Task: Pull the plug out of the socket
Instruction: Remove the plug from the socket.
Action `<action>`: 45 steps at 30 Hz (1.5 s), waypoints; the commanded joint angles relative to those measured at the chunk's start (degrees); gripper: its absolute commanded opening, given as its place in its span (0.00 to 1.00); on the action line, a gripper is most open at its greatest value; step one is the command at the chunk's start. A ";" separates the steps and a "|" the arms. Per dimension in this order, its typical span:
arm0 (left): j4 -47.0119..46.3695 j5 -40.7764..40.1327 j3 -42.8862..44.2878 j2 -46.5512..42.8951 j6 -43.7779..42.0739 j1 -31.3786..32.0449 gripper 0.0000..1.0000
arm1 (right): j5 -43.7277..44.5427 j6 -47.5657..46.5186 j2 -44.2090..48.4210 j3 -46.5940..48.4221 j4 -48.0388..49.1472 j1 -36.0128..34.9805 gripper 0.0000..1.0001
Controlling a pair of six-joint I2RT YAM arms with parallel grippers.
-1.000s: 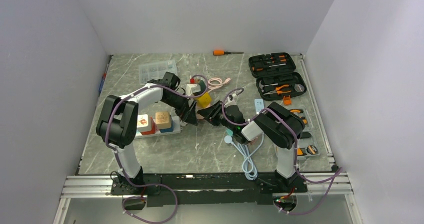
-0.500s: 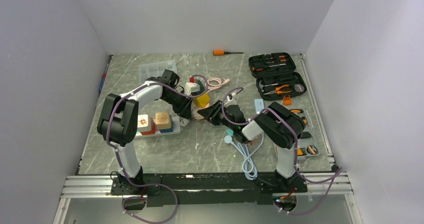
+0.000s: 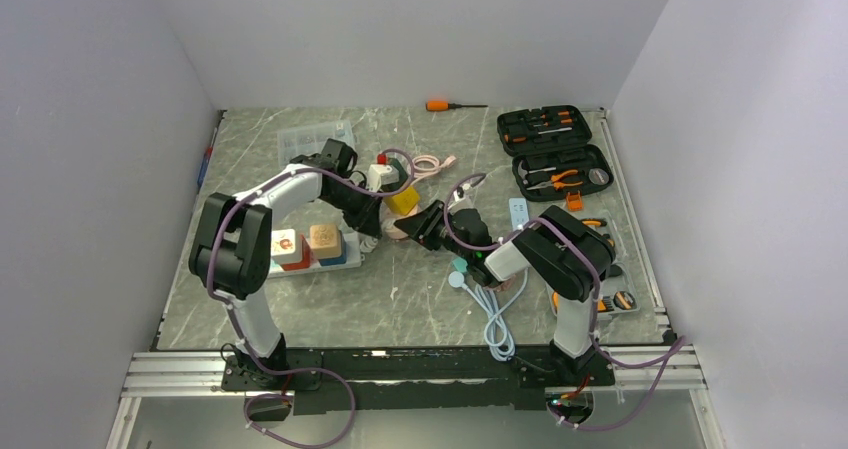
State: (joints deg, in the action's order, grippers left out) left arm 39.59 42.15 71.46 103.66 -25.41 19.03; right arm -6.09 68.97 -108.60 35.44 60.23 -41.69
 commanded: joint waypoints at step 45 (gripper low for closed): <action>-7.09 13.72 -8.41 -16.62 -0.46 -9.01 0.00 | 12.79 -5.53 -0.20 0.50 -13.82 -0.94 0.00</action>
State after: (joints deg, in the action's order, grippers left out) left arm 28.16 47.24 59.22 90.65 -21.52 12.80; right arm -1.19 70.57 -104.84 37.50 51.81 -44.84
